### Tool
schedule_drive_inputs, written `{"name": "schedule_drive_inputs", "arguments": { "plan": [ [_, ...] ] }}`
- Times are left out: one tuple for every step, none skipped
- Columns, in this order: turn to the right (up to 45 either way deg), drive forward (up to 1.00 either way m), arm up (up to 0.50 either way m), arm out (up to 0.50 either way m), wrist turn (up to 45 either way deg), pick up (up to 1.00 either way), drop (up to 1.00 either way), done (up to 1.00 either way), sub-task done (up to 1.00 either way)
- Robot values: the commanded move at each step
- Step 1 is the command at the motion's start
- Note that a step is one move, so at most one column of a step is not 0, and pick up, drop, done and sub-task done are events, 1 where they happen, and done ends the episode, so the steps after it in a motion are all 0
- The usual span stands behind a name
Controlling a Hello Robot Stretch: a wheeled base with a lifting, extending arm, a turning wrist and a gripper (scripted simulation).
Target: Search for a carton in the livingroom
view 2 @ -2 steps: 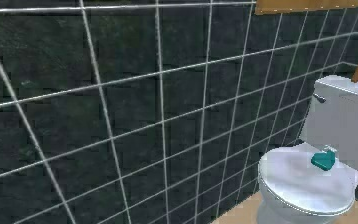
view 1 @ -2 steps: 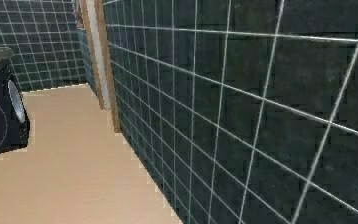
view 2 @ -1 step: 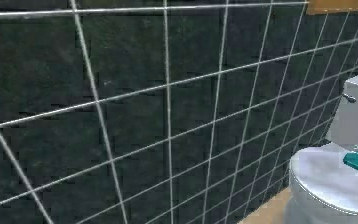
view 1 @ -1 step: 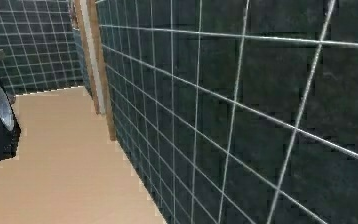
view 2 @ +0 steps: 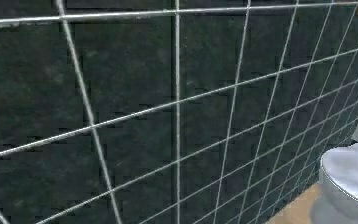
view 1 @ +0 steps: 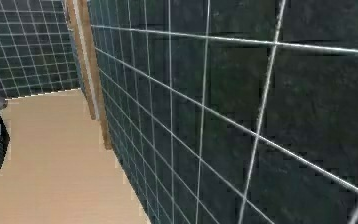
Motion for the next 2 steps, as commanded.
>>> {"name": "schedule_drive_inputs", "arguments": {
  "plan": [
    [-45.0, 0.0, 0.0, 0.0, 0.0, 0.0, 0.0, 0.0, 0.0],
    [-45.0, 0.0, 0.0, 0.0, 0.0, 0.0, 0.0, 0.0, 0.0]
  ]
}}
